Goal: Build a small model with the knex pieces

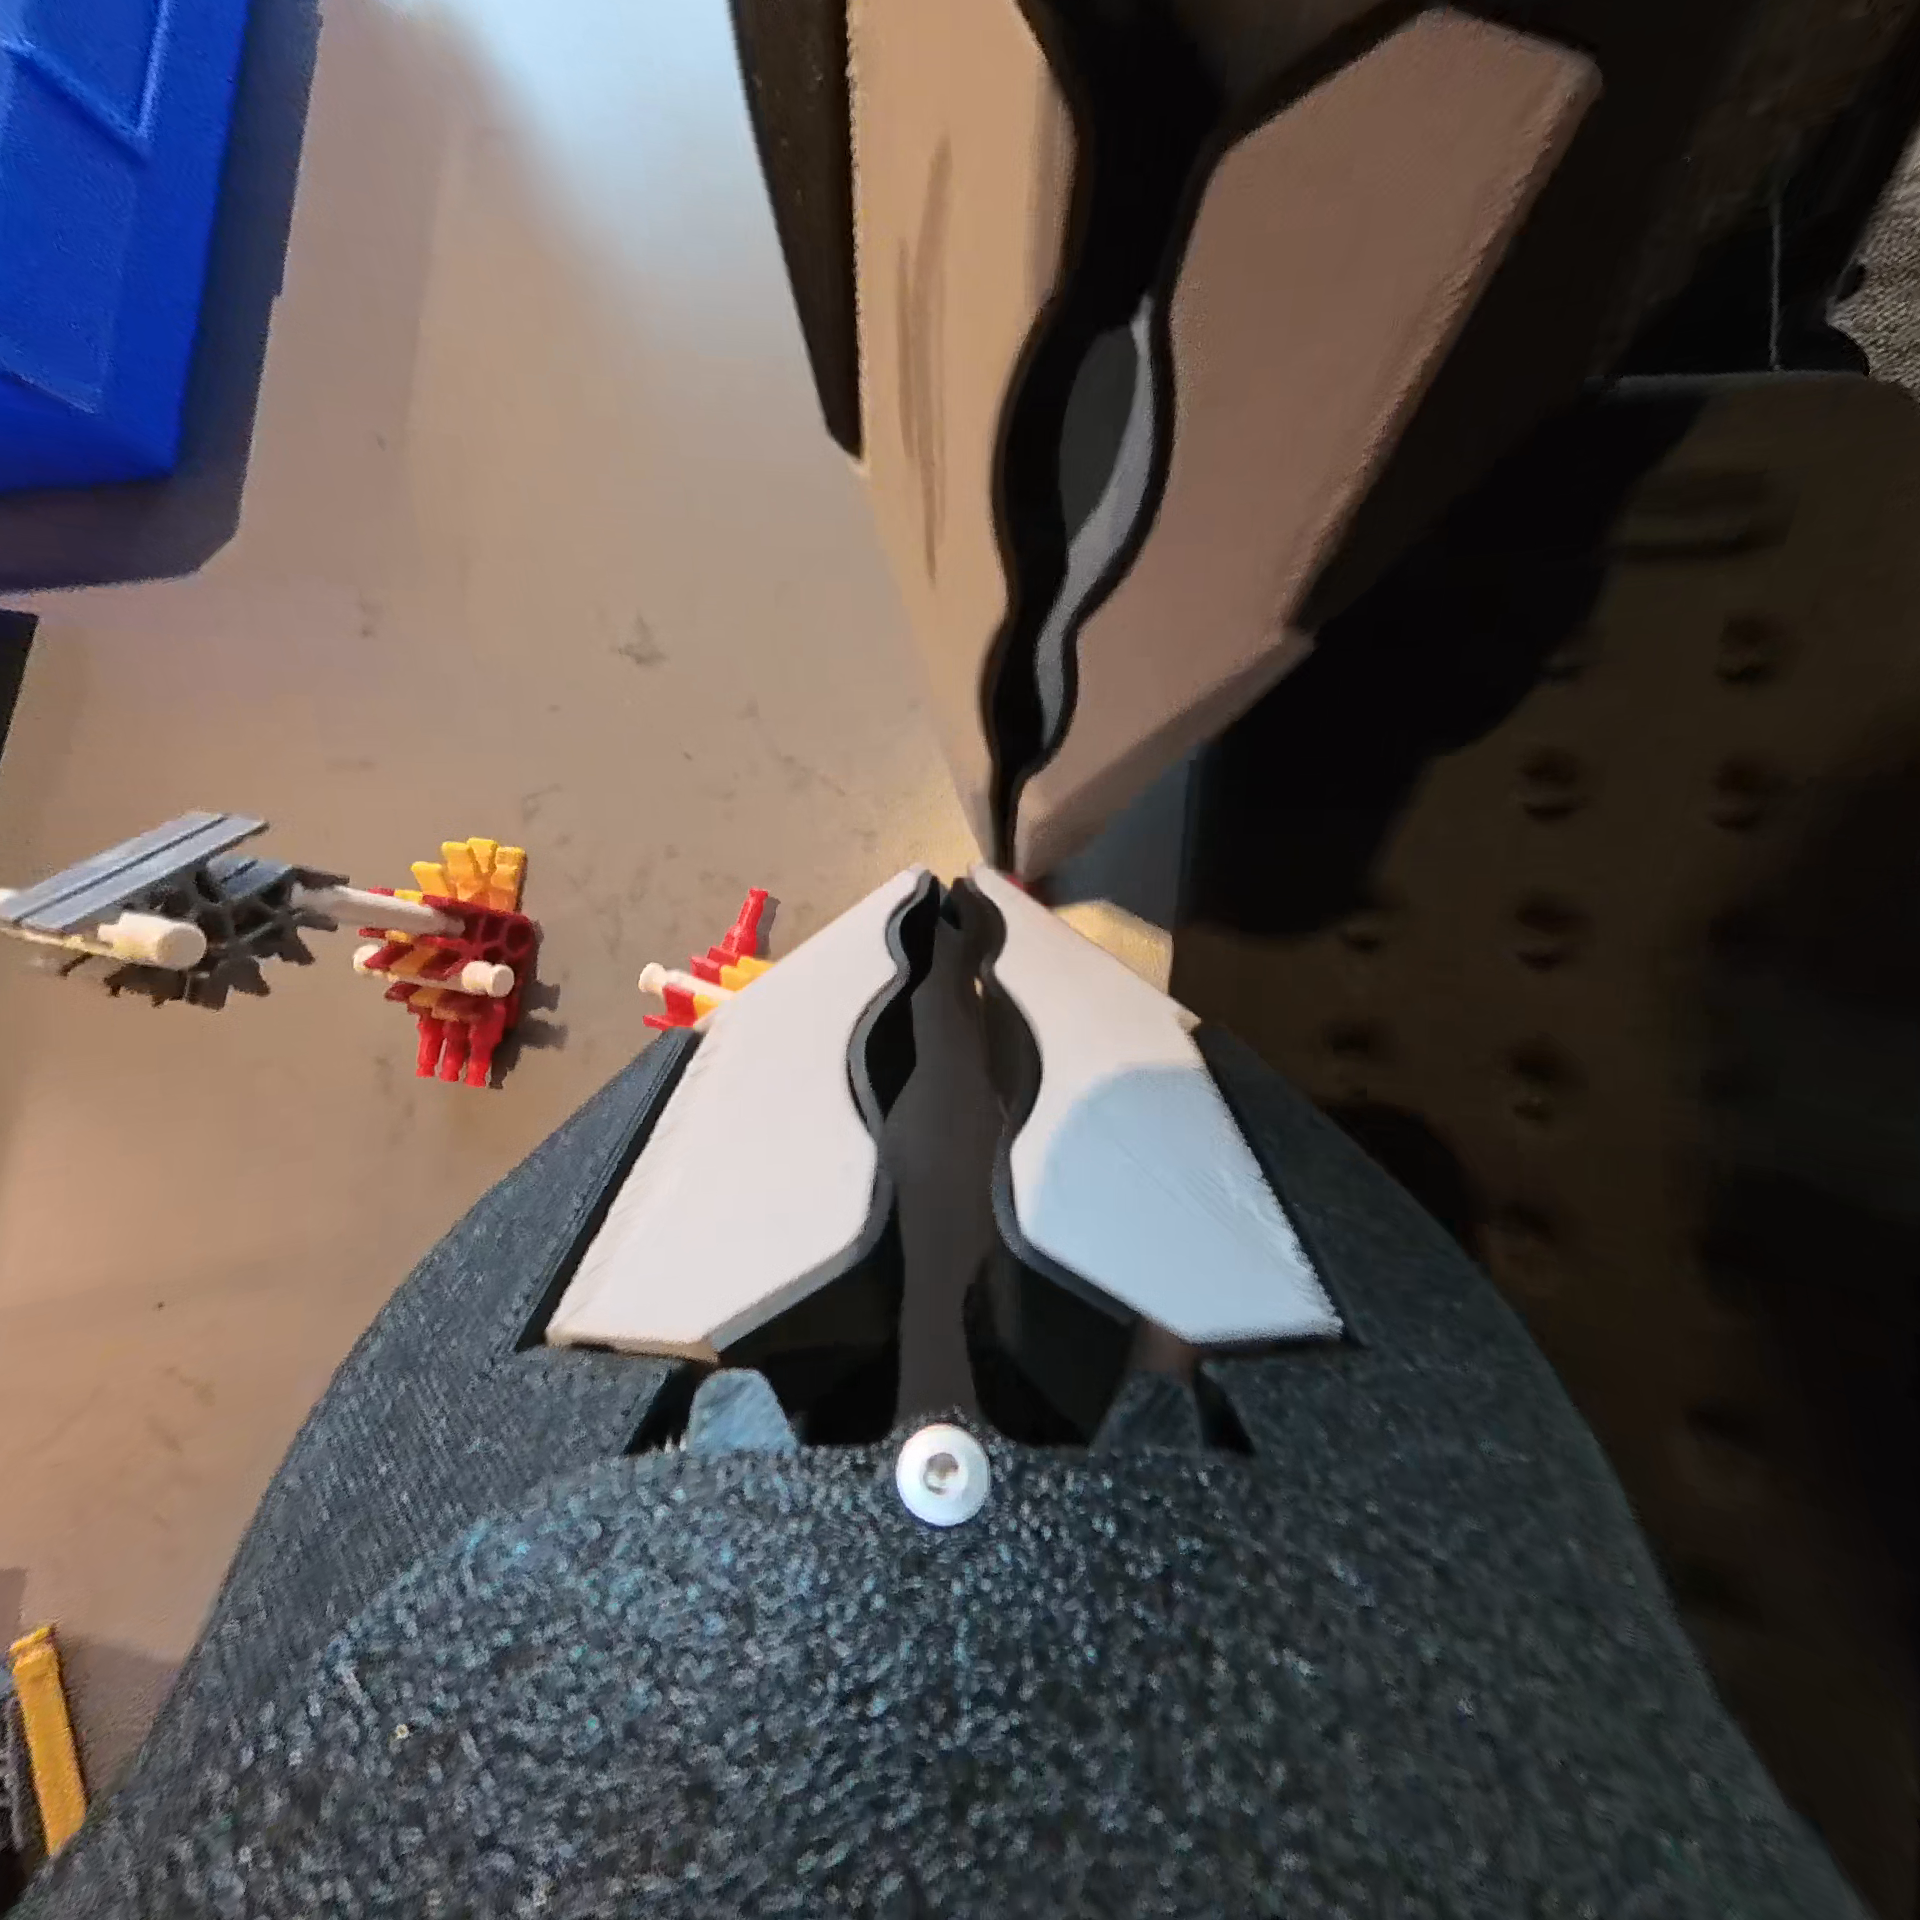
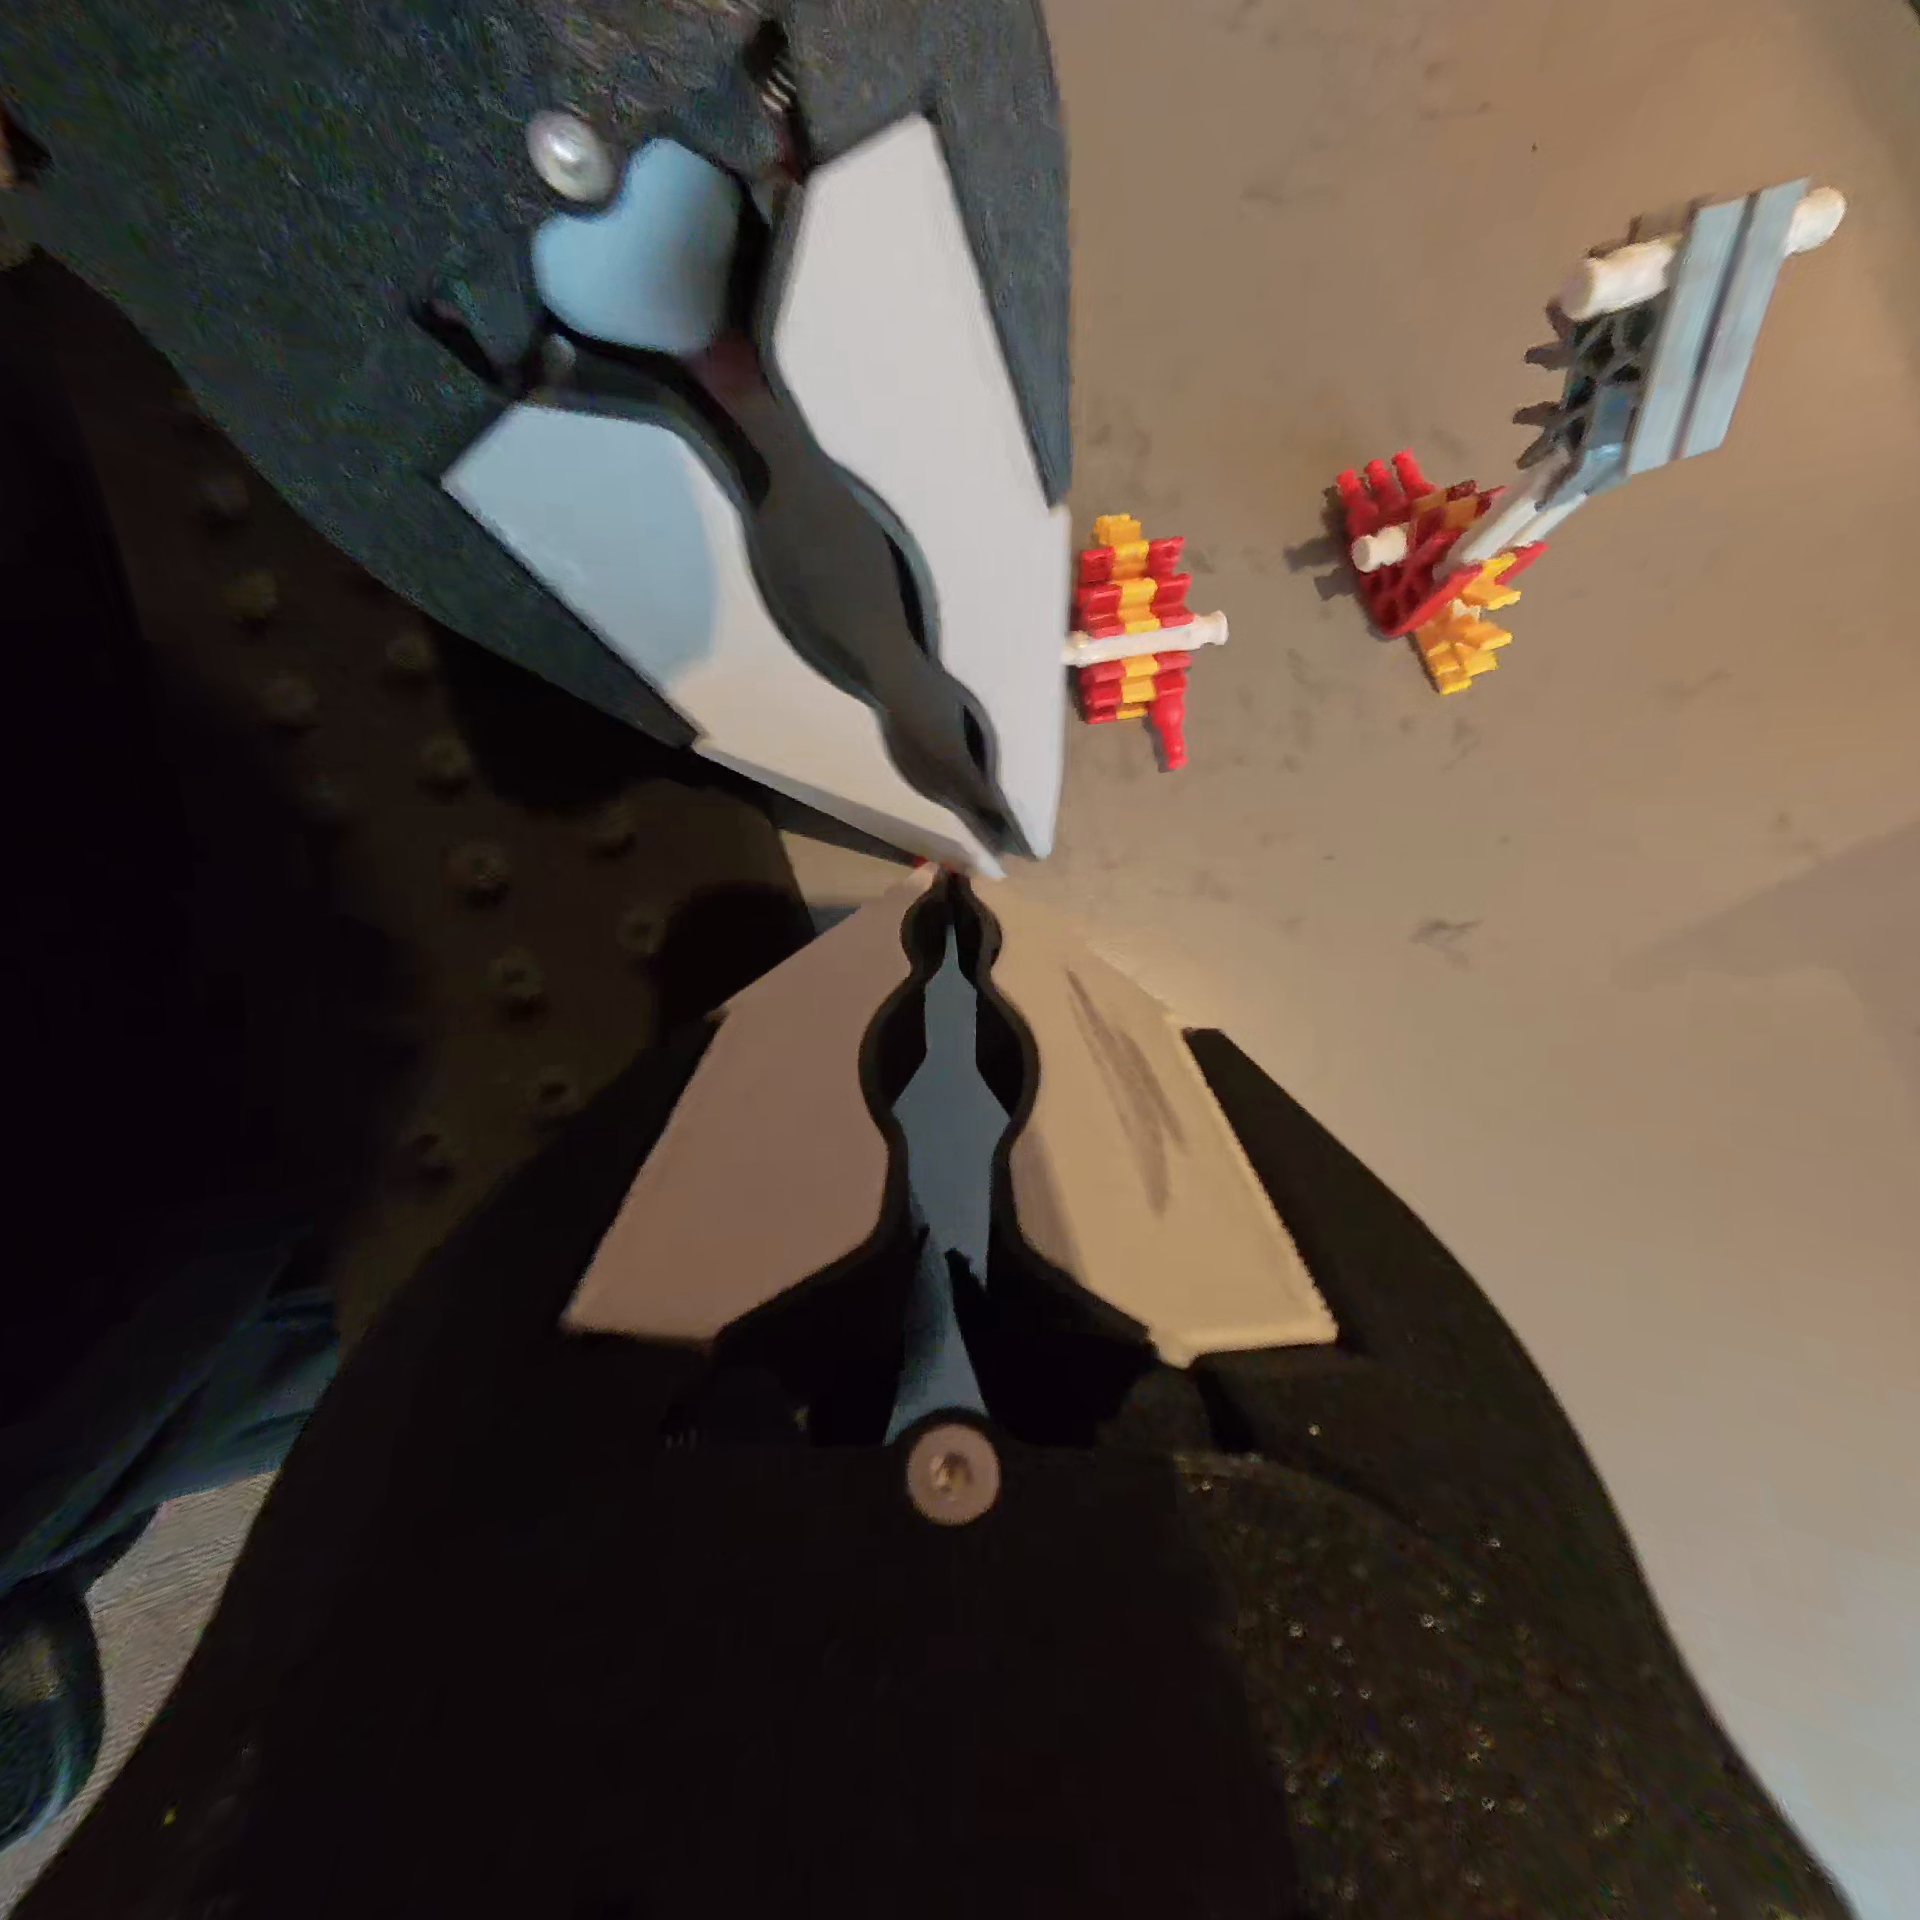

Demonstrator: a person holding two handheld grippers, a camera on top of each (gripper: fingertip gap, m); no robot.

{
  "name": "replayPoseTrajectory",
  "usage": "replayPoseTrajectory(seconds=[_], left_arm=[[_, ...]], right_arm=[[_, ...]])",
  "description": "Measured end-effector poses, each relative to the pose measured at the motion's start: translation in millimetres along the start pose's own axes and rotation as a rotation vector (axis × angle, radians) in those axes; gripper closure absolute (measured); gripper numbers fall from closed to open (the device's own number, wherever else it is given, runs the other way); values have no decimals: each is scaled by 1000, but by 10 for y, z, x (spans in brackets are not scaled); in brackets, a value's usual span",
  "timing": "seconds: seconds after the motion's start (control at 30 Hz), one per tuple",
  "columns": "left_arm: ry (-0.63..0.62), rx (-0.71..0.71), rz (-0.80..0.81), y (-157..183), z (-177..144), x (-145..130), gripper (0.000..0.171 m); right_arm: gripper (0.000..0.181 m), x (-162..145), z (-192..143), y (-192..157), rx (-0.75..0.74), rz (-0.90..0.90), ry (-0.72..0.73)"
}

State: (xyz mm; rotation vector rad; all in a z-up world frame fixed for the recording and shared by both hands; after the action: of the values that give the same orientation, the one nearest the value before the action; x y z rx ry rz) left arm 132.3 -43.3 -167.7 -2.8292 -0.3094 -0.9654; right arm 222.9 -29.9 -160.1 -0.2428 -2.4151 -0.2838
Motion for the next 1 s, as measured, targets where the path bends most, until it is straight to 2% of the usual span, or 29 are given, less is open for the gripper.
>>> replayPoseTrajectory(seconds=[0.17, 0.27, 0.37, 0.5, 0.6, 0.67, 0.77, 1.0], left_arm=[[-15, 14, 53, -54, -23, 24, 163], [46, 9, 58, -62, -171, 32, 157], [66, -28, 70, -58, -316, -6, 152], [70, -88, 56, -49, -338, -79, 145], [48, -115, 103, 44, -250, -75, 145], [15, -96, 136, 48, -216, -94, 145], [52, -98, 113, 5, -281, -86, 144], [79, 3, 111, -190, -506, -119, 140]], right_arm=[[180, -54, -102, 57, 5, 60, 70], [173, -73, -174, 90, -43, 7, 95], [167, -44, -129, 12, -4, -88, 72], [166, 1, -37, -62, 70, -135, 26], [177, 7, -20, -104, 108, -147, -15], [178, 15, 14, -110, 93, -133, -49], [178, 42, 25, -124, 61, -163, -60], [178, 94, 121, 44, -23, -167, -29]])
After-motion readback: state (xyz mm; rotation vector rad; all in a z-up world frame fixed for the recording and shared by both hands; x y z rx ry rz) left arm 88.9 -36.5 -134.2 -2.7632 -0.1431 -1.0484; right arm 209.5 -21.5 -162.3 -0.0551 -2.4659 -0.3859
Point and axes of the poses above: each gripper's, where its closed fingertips meet, z out along the fingers, x out of its top, y = z × x across the jaws, the point moved 8 cm from there along -z, back along the fingers, and after that the axes turned 11 degrees about -x, right-handed, at the moved point
